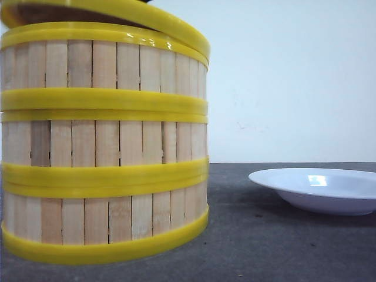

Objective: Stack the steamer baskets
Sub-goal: 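Lift the lid off the white plate and carry it over the stack, then lower the lid onto the top basket and release it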

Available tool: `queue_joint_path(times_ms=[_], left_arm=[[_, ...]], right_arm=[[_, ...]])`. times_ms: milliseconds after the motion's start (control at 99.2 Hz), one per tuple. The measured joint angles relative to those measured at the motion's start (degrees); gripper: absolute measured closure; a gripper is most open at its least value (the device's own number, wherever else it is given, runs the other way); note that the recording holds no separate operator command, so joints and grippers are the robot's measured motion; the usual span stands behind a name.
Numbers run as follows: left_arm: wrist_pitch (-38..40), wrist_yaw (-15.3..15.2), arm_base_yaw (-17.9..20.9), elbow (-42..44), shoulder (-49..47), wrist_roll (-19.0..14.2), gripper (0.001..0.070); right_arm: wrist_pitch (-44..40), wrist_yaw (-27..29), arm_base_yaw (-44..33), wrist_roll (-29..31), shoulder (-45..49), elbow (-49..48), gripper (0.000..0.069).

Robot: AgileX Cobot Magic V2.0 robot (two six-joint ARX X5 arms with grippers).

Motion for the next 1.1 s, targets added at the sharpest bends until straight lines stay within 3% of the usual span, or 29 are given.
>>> queue_joint_path(times_ms=[978,1038,1099], left_arm=[[0.0,0.0,0.0,0.0,0.0,0.0,0.048],[0.0,0.0,0.0,0.0,0.0,0.0,0.048],[0.0,0.0,0.0,0.0,0.0,0.0,0.048]], right_arm=[[1.1,1.0,0.7,-0.6,1.8,0.6,0.0635],[0.8,1.2,0.7,-0.6,1.5,0.6,0.061],[0.5,1.4,0.7,-0.6,0.6,0.6,0.0535]])
